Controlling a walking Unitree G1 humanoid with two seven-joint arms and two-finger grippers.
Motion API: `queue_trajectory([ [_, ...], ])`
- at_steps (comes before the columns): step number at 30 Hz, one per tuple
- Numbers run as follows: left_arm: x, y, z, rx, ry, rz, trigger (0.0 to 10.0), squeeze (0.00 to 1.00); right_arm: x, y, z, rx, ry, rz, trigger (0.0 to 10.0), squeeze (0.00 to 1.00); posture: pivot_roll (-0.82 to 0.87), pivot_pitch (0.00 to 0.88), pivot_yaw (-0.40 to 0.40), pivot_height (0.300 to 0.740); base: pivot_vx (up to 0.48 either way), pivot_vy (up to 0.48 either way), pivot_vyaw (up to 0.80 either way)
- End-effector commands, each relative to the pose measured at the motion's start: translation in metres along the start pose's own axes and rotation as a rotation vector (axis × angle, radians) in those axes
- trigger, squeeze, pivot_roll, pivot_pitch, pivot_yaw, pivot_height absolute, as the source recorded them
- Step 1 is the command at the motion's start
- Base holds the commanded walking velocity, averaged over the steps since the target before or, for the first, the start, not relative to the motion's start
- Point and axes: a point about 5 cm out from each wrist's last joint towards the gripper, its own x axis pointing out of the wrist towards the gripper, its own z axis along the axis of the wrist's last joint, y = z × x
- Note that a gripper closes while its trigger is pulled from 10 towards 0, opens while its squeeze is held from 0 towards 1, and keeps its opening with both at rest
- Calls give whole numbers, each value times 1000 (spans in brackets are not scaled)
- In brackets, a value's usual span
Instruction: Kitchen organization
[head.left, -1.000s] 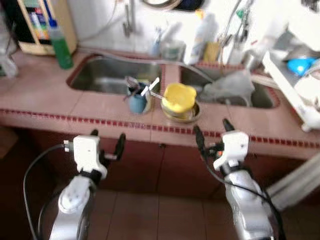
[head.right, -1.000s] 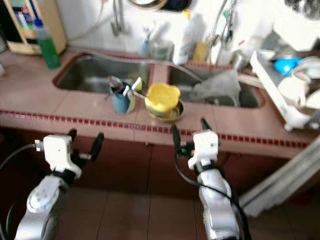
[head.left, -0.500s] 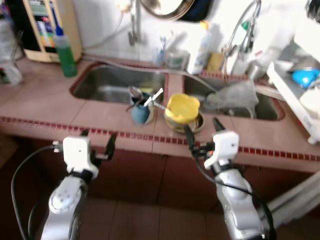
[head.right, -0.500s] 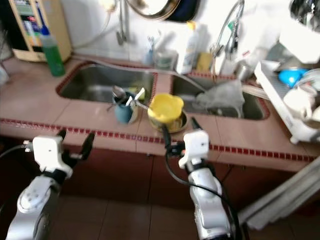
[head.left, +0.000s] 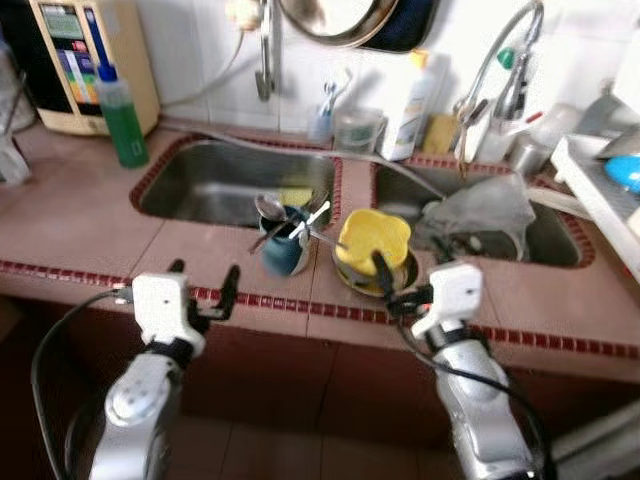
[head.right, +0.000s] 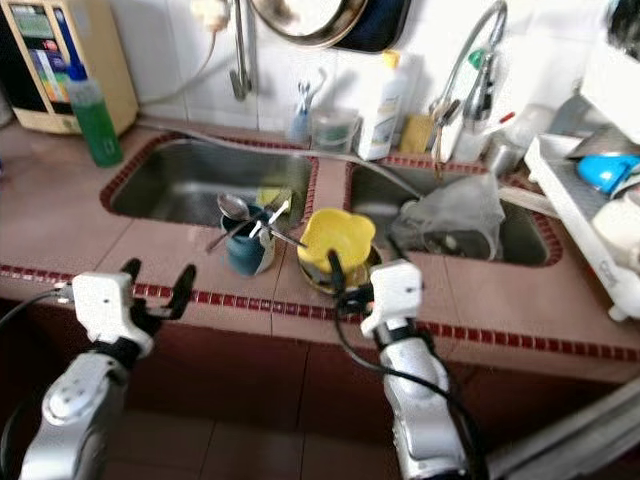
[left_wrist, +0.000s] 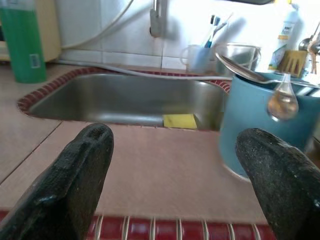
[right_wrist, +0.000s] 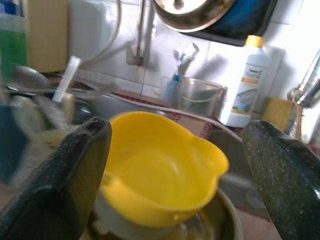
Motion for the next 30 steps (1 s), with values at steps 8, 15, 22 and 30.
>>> queue_trajectory([
  [8,2,-5,2,11,-8,-98,10000,0,-1,-7,3,-18,-1,30,10000,0,4,30,-44,740,0,0,0],
  [15,5,-5,5,24,-20,-149,10000,0,-5,-4,3,-36,15,122,10000,0,-7,44,-44,740,0,0,0],
  [22,8,-15,6,43,-26,-235,10000,0,-17,-2,2,-30,45,219,10000,0,-27,58,-42,740,0,0,0],
  [30,11,-17,8,112,-39,-314,10000,0,-34,3,5,-28,61,262,10000,0,-44,71,-41,740,0,0,0],
])
